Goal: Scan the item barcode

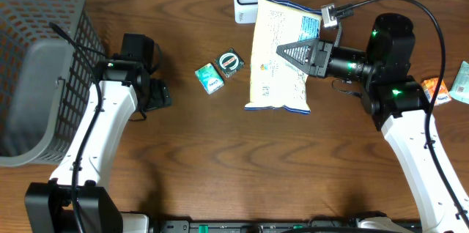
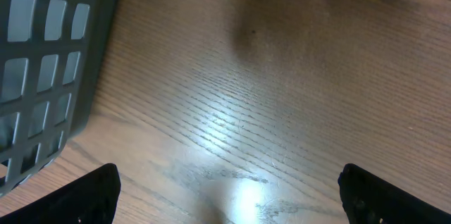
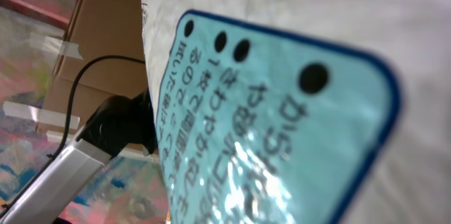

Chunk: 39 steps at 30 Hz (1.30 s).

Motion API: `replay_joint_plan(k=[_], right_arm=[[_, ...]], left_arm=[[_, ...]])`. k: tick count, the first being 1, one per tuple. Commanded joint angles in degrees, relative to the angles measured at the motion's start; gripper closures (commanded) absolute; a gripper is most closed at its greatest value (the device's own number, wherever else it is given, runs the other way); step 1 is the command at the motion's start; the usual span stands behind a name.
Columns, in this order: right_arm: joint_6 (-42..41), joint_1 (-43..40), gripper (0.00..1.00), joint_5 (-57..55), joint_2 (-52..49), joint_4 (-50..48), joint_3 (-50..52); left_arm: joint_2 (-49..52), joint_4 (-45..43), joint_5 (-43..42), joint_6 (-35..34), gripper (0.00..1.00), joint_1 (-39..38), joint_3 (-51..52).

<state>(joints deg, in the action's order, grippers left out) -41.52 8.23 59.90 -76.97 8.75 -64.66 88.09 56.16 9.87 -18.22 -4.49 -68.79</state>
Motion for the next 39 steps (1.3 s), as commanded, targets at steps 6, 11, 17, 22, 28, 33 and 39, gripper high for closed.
replay_joint_plan(k=[6,11,17,22,28,33,39], right_arm=[[0.3,0.2,0.99,0.4,0.5,-0.2,-0.7],[0.3,0.2,0.99,0.4,0.5,-0.2,-0.7],[0.3,0.5,0.99,0.4,0.5,-0.2,-0.7],[0.5,1.4,0.99,0.4,0.5,-0.2,-0.7],[3.1,1.6,0.99,0.4,0.5,1.6,-0.7],[6.4,1.6,0.99,-0.7,0.3,5.2,-0.7],[11.9,1.6,0.99,-11.8,-1.1,13.2,-0.7]], left_arm=[[0.0,0.2,1.1,-0.8,0.02,0.2,0.2],[0.0,0.2,1.1,-0.8,0.03,0.2,0.2],[0.0,0.2,1.1,-0.8,0.02,0.2,0.2],[0.0,0.2,1.1,-0.8,0.02,0.2,0.2],[0.0,0.2,1.1,-0.8,0.02,0.2,0.2],[0.0,0.2,1.1,-0.8,0.02,0.2,0.2],[0.0,0.2,1.1,-0.8,0.02,0.2,0.2]])
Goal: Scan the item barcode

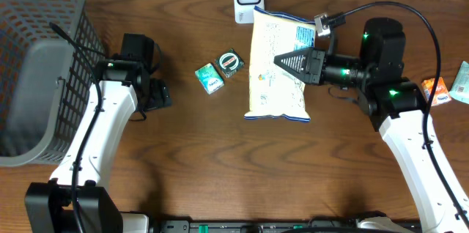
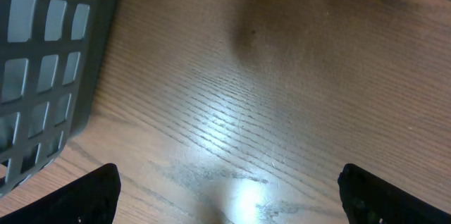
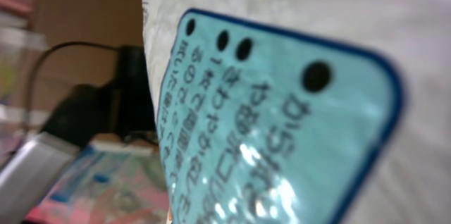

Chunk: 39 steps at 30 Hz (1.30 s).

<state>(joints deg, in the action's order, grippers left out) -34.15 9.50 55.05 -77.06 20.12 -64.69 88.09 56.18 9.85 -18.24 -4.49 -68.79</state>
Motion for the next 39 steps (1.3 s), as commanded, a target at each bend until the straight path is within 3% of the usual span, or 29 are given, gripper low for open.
replay_joint_plan(k=[1,9,23,33,39], right_arm=[[5.7,0.4,0.99,-11.0,-1.6,4.0,-0.7],[12.8,2.8,0.99,-47.7,-7.3,16.3,-0.7],[15.8,5.1,0.99,-83.8,-20.6,31.2,-8.7],[17.6,7.9,0.98,-91.1,-30.0,31.9,-8.7],[17.5,10.1,0.91,-89.4,-34.2,34.6,-8.7]], left_arm=[[0.0,0.1,1.2,-0.8,0.02,0.2,0.2],[0.0,0.2,1.2,-0.7,0.02,0.2,0.2],[0.0,0.2,1.2,-0.8,0.02,0.2,0.2],[0.0,0.2,1.2,-0.7,0.02,0.2,0.2],[0.0,0.1,1.2,-0.7,0.02,0.2,0.2]])
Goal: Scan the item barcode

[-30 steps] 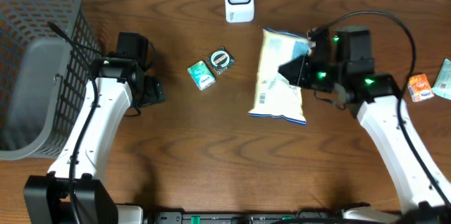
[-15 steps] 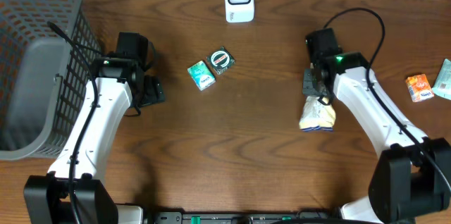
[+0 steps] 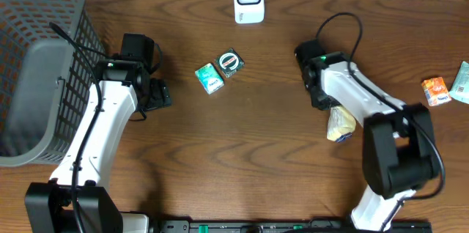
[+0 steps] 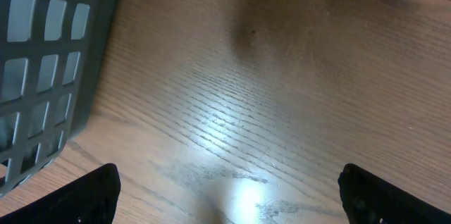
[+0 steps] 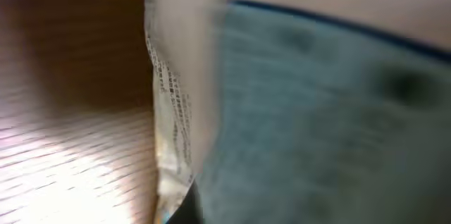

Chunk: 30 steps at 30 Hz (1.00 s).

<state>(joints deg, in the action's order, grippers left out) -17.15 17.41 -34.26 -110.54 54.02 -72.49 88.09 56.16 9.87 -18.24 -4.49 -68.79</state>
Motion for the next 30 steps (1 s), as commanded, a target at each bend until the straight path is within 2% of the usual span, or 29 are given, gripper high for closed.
replay_joint_plan(k=[1,4,6,7,8,9,10,13,16,18,25,30], right_arm=[[0.5,3.3,0.89,1.3,-0.7,1.0,-1.2],[0.5,6.4,0.82,6.7,-0.7,1.9,-3.2],[0.5,8.6,0.71,10.3,-0.7,2.3,-4.9],[0.5,10.0,0.55,13.0,-0.7,2.4,-6.3],[0.5,11.2,0.33,15.5,-0.7,2.4,-7.7],[0.5,12.2,0.26,17.6,-0.7,2.4,-8.9],[0.5,13.6,0.14,20.2,-0.7,2.6,-11.4],[0.7,14.9,0.11,20.7,-0.7,6.0,-18.9],[2.0,13.6,0.01,19.2,-0.7,9.9,-24.7],[2.0,11.3,0.01,17.4,-0.7,12.1,-26.8],[2.0,3.6,0.01,18.4,-0.9,16.6,-22.9],[1.4,-2.3,0.01,27.4,-0.9,11.6,-15.0]], left_arm=[[0.0,0.2,1.1,-0.7,0.02,0.2,0.2],[0.0,0.2,1.1,-0.8,0.03,0.2,0.2],[0.0,0.2,1.1,-0.8,0.02,0.2,0.2],[0.0,0.2,1.1,-0.7,0.02,0.2,0.2],[0.0,0.2,1.1,-0.7,0.02,0.2,0.2],[0.0,0.2,1.1,-0.7,0.02,0.2,0.2],[0.0,0.2,1.1,-0.8,0.02,0.2,0.2],[0.0,0.2,1.1,-0.8,0.02,0.2,0.2],[0.0,0.2,1.1,-0.8,0.02,0.2,0.2],[0.0,0.2,1.1,-0.7,0.02,0.2,0.2],[0.0,0.2,1.1,-0.7,0.02,0.2,0.2],[0.0,0.2,1.1,-0.7,0.02,0.2,0.2]])
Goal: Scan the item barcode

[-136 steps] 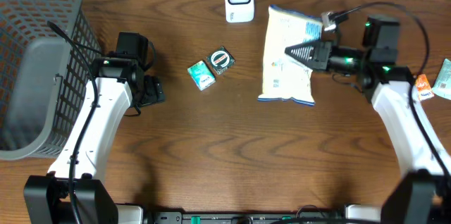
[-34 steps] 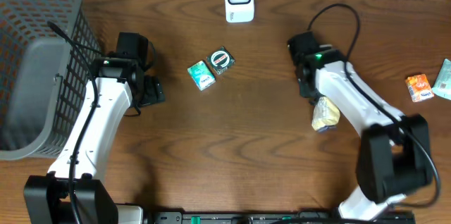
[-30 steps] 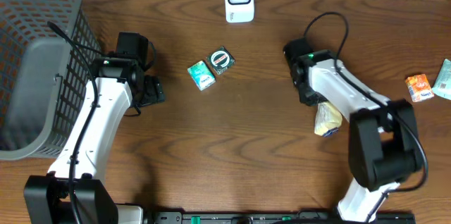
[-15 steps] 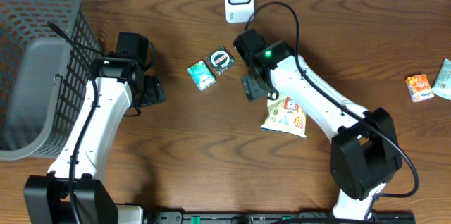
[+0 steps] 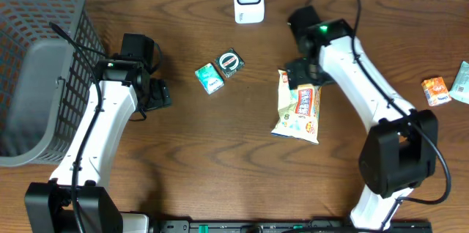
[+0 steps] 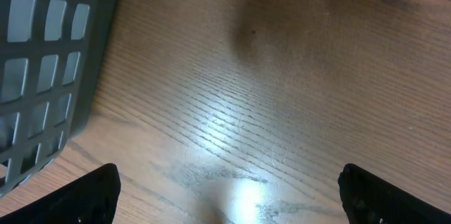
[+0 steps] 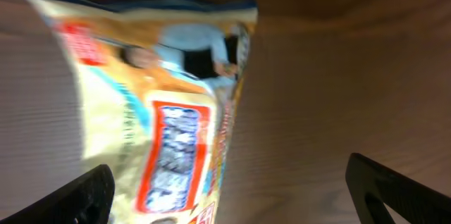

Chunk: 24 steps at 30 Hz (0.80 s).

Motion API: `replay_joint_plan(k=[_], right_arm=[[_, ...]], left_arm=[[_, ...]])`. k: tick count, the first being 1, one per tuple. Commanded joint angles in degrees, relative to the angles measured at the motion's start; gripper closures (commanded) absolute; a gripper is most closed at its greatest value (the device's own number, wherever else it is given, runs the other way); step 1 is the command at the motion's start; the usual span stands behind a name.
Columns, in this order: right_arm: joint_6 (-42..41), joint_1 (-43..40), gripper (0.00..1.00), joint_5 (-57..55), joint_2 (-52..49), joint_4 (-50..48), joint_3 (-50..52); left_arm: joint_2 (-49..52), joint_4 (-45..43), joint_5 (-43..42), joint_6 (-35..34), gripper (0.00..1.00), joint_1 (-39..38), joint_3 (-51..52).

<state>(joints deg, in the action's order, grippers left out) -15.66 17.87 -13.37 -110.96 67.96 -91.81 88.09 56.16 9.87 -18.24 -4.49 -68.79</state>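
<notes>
The snack bag [image 5: 299, 110] lies flat on the table, printed front up, right of centre. In the right wrist view the bag [image 7: 151, 111] fills the left half. My right gripper [image 5: 299, 78] hovers over the bag's top end, and it [image 7: 229, 206] stands open with nothing between its fingers. The white barcode scanner stands at the table's far edge. My left gripper [image 5: 160, 95] rests near the basket; in its wrist view it [image 6: 229, 203] is open over bare wood.
A grey mesh basket [image 5: 37, 64] fills the left end of the table, its wall [image 6: 42, 62] close to the left gripper. Two small green packets [image 5: 210, 79] [image 5: 229, 63] lie left of the bag. An orange packet [image 5: 436, 90] and a pale one [image 5: 462, 79] lie at the right edge.
The right gripper has let go of the snack bag and opened. The bag was pressed against the wrist camera at the lower right; now it lies flat, further left, below the gripper. The left arm is unchanged.
My right gripper held the snack bag with its printed back up, right beside the scanner. Then it held the bag slightly lower. Later the bag was far from the scanner, low on the right, still gripped. Now it lies released on the table.
</notes>
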Motion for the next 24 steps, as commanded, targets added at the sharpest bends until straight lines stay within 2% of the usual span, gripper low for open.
replay_joint_plan(k=[1,6,13,24], right_arm=[[-0.1,-3.5,0.01,9.0,-0.4,-3.7,5.4],[-0.1,-6.5,0.02,23.3,-0.4,-12.7,13.3],[-0.3,-5.4,0.35,27.1,-0.4,-20.3,20.2],[-1.0,-3.8,0.33,27.0,-0.5,-23.5,23.5]], left_arm=[[0.0,0.2,1.1,-0.7,0.02,0.2,0.2],[0.0,0.2,1.1,-0.7,0.02,0.2,0.2],[0.0,0.2,1.1,-0.7,0.02,0.2,0.2],[0.0,0.2,1.1,-0.8,0.02,0.2,0.2]])
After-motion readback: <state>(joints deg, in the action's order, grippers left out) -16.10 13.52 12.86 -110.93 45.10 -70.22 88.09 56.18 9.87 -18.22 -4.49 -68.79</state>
